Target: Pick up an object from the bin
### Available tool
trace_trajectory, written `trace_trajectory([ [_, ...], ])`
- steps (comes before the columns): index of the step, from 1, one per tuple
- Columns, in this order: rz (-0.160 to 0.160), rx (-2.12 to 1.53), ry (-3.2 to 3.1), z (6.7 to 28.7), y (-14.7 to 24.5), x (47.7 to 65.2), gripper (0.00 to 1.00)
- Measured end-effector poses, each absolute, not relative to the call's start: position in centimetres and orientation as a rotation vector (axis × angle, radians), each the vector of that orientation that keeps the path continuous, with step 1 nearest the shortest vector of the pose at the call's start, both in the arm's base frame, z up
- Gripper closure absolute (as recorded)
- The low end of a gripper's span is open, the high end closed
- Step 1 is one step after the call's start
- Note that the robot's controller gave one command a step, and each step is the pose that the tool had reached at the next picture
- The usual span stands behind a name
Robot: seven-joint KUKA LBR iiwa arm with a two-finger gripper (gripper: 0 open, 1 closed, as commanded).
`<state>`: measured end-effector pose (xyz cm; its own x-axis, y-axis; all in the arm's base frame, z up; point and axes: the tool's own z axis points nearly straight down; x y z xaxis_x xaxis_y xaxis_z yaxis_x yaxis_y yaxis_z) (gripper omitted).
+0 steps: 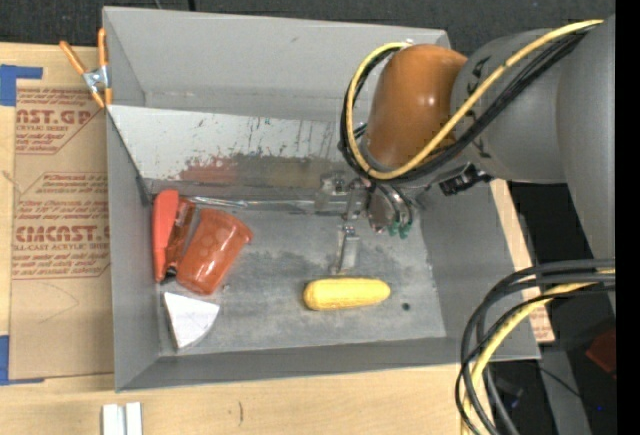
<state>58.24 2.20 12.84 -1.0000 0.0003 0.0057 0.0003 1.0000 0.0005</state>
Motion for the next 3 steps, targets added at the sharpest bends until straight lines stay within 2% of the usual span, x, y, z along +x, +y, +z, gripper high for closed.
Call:
trace_trajectory([
  [1, -0.001, -0.001, -3.143, 13.3, 2.2, 58.4, 0.00],
  [2, -0.002, 0.141, -3.146, 10.3, 1.4, 55.4, 0.00],
  [3, -0.003, 0.225, -3.127, 9.9, 0.2, 51.9, 0.00],
])
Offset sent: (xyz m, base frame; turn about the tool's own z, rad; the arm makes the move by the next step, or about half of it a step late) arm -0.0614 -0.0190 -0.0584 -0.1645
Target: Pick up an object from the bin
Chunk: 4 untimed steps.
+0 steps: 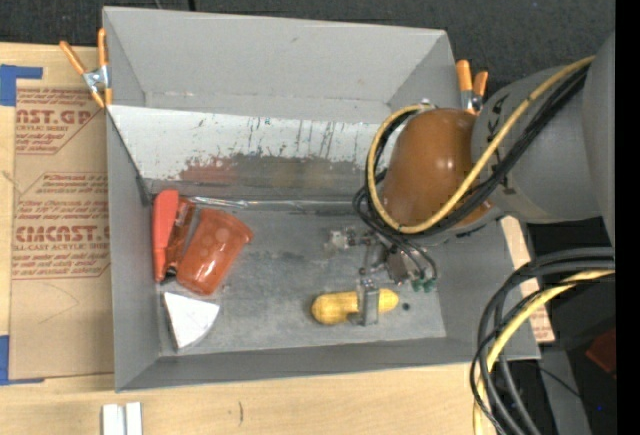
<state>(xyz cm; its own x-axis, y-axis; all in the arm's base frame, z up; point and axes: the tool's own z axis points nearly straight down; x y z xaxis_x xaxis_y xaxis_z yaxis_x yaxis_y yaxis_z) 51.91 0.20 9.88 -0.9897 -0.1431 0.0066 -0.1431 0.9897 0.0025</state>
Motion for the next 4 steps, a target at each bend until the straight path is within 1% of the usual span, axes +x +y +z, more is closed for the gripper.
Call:
trace_trajectory([
  [1, 0.000, 0.339, -3.132, 10.9, 0.3, 50.8, 0.00],
  [2, -0.005, 0.085, -3.136, 8.3, -1.1, 50.2, 0.00],
  [3, -0.005, 0.029, -3.157, 7.3, -5.1, 50.5, 1.00],
  [4, -0.005, 0.029, -3.157, 7.3, -5.1, 50.5, 1.00],
])
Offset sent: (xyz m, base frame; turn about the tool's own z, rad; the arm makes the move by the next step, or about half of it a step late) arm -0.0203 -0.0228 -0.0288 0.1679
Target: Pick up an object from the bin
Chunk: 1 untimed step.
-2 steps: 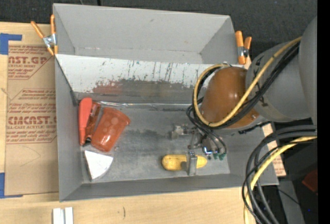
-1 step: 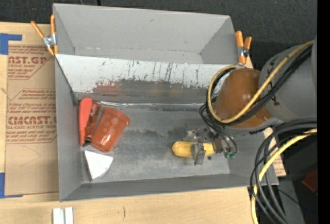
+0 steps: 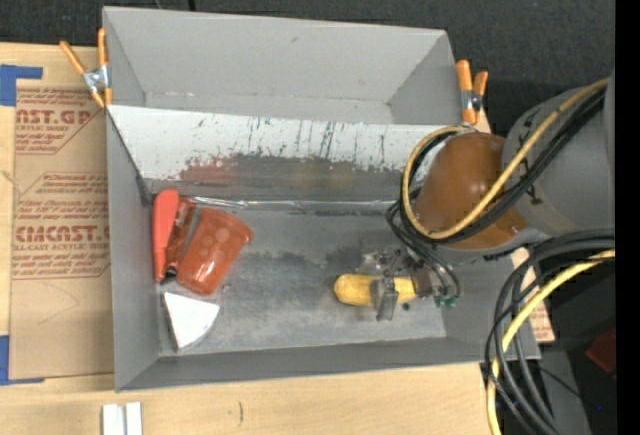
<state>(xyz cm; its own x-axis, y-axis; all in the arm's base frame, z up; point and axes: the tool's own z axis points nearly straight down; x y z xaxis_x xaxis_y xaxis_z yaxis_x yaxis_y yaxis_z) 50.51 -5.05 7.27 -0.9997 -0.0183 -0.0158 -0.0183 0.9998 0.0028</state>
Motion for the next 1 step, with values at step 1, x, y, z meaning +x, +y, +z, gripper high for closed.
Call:
trace_trajectory([
  [1, 0.005, -0.029, 3.125, 7.40, -5.04, 50.50, 1.00],
])
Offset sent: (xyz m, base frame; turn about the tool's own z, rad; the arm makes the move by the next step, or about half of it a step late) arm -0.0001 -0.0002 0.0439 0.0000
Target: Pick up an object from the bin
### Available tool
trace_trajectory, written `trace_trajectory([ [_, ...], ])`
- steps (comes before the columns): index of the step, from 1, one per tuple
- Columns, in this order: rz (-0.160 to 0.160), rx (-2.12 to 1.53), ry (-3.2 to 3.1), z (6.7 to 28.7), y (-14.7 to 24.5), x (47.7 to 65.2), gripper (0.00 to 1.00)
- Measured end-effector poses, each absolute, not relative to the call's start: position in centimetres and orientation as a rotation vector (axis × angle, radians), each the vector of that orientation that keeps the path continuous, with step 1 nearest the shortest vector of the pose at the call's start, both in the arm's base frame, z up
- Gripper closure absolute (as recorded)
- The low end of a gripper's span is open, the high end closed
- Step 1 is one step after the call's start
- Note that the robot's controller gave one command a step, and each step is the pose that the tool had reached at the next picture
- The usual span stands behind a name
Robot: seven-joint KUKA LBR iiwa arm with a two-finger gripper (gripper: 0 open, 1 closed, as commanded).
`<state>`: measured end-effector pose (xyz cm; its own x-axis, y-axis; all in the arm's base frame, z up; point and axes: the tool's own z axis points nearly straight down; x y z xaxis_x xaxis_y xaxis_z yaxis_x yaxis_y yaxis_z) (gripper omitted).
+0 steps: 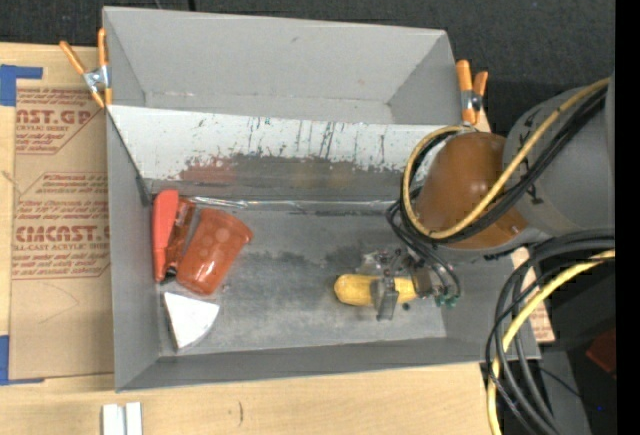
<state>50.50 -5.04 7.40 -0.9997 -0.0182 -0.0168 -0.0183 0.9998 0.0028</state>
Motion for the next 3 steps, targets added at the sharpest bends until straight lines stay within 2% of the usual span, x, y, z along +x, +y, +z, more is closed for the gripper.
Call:
trace_trajectory([
  [3, 0.004, -0.029, 3.128, 10.4, -5.0, 50.4, 1.00],
])
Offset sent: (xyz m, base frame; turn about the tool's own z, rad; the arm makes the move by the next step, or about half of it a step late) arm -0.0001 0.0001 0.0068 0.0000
